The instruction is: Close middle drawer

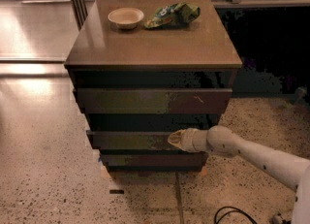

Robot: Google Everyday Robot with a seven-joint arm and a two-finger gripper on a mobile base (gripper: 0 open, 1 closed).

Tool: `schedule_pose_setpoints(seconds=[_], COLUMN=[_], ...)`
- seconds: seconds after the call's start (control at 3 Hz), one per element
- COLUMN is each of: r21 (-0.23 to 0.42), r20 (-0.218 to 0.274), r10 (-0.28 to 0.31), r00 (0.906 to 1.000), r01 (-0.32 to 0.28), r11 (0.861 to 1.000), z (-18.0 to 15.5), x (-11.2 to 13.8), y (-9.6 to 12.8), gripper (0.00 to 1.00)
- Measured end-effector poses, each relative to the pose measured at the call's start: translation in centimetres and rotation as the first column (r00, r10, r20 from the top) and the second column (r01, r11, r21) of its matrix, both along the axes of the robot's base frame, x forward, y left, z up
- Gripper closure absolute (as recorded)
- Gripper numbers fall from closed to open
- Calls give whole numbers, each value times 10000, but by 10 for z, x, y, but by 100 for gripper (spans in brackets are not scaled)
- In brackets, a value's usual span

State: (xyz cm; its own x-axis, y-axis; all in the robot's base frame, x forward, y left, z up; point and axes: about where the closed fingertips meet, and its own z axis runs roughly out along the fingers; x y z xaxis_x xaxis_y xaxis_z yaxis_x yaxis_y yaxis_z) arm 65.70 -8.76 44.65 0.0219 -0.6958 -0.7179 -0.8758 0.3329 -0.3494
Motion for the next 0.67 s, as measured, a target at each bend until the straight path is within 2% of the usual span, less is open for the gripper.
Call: schedule_pose_setpoints(seconds=[0.67], r21=[19], r20=[107], r10=[-93], r00=[9999], r01=[93], r11=[10000], z=[-8], x=[14], y=[3], gripper=[100])
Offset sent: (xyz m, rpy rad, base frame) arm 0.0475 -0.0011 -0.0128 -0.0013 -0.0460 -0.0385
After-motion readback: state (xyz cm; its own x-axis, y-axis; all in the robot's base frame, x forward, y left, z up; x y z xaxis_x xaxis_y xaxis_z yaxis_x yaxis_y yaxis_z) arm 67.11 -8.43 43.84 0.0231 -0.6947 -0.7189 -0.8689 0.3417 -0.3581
